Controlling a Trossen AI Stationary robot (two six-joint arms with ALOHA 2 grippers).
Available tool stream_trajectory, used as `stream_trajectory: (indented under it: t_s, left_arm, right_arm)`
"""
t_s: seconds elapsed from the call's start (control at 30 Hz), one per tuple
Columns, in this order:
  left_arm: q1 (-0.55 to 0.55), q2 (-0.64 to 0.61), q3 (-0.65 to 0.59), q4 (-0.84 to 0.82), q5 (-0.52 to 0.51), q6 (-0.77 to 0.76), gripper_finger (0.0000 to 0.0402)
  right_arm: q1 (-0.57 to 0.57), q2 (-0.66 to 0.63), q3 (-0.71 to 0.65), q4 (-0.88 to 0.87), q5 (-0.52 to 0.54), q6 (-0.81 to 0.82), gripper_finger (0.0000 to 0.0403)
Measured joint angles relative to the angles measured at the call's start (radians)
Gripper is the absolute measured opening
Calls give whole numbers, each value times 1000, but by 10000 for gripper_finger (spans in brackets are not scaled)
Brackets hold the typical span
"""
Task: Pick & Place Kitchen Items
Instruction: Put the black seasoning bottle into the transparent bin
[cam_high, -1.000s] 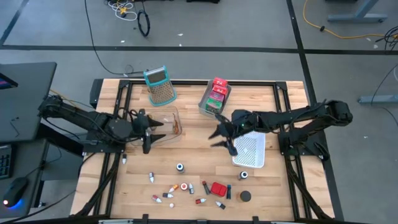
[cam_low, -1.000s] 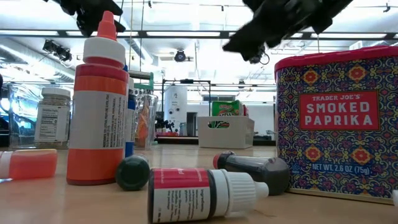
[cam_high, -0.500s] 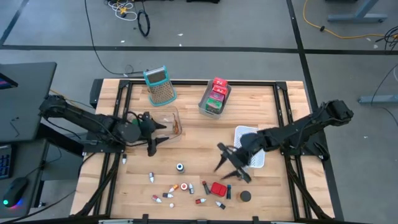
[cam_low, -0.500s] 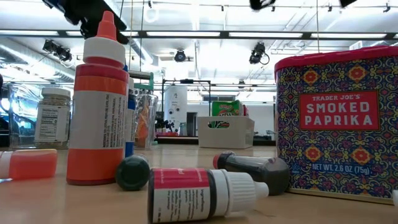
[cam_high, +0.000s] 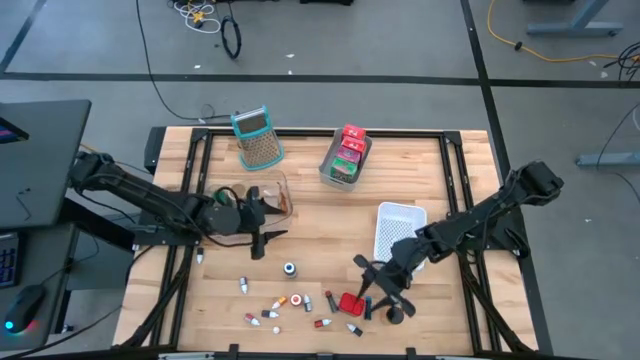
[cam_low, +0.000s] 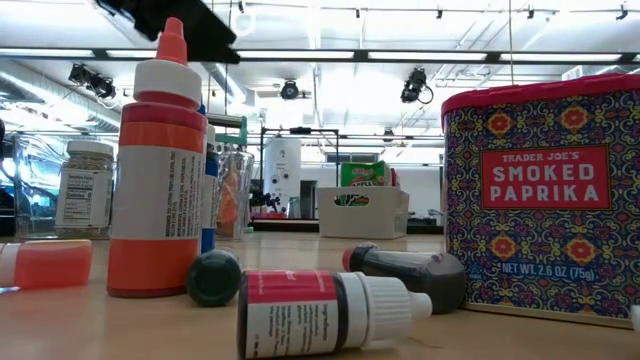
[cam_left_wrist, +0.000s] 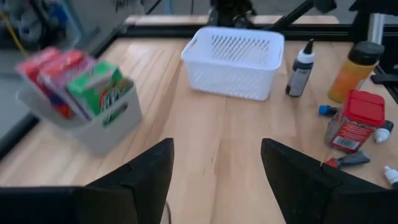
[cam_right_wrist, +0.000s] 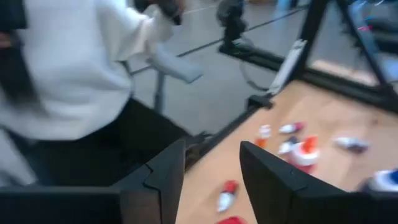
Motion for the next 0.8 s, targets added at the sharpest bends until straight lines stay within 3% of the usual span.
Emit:
stream_trajectory:
  t_s: [0.23, 0.4, 0.63, 0.8]
  left_arm:
    - [0, -1, 0, 37, -13, 36, 249]
    - [0, -1, 0, 40, -13, 13, 249]
    - [0, -1, 0, 41, -26, 4, 249]
    - [0, -1, 0, 41, -49, -5, 249]
  right_arm:
    - [80, 0, 0, -1, 9, 52, 221]
    - [127, 0, 0, -119, 88, 74, 253]
    - [190, 0, 1, -392, 167, 131, 270]
    - [224, 11, 1, -394, 167, 112, 270]
